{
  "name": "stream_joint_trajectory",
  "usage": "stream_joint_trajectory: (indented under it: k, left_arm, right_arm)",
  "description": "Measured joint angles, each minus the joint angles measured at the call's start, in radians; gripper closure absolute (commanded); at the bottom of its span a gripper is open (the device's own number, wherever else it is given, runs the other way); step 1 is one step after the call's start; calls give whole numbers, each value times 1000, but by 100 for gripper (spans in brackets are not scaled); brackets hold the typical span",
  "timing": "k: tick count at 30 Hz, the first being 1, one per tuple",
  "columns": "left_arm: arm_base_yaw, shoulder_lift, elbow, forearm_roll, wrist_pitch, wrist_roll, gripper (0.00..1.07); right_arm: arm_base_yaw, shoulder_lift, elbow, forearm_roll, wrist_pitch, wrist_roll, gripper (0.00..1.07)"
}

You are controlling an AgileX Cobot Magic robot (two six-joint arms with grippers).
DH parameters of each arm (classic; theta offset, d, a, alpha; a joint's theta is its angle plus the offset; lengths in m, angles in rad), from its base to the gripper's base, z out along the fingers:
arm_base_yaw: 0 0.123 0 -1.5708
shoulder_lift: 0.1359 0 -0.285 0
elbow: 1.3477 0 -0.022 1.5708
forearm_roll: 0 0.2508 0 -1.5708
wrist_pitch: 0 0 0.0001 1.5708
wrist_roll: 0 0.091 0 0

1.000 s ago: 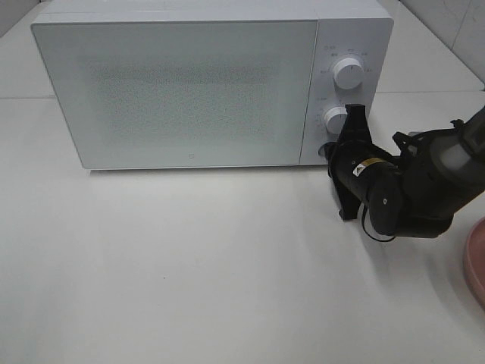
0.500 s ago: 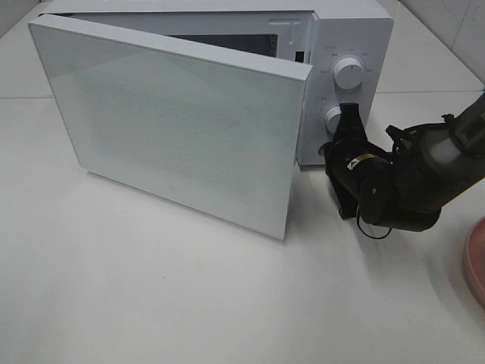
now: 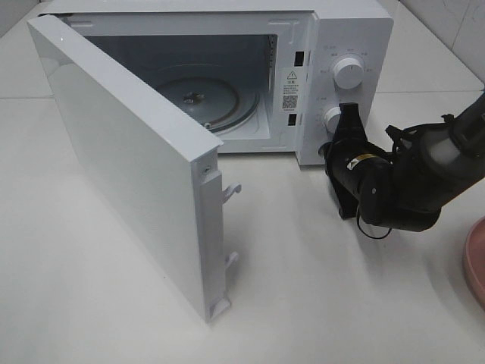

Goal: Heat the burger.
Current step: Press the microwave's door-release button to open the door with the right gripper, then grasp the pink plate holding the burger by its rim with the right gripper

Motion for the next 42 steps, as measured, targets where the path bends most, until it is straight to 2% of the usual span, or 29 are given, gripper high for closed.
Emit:
stream_joint_trajectory:
  k: [16,24,26,34,36,42]
  left_arm:
    - [0,0,0,0,0,0,7]
    - [0,0,0,0,0,0,7]
    - [0,0,0,0,0,0,7]
    - [0,0,0,0,0,0,7]
    - [0,0,0,0,0,0,7]
    - [0,0,0,0,0,0,7]
  right_arm:
    - [-4,-4,0,-40,35,30,104]
    - [-17,-49,47,-105,34,31,104]
    - [-22,-90,95,-128,41,33,104]
    - [-31,-154,159,-142,63,52,104]
    - [-31,-210,200,-150,153,42,104]
    - [-32,-315,226,-149,295,-18,103]
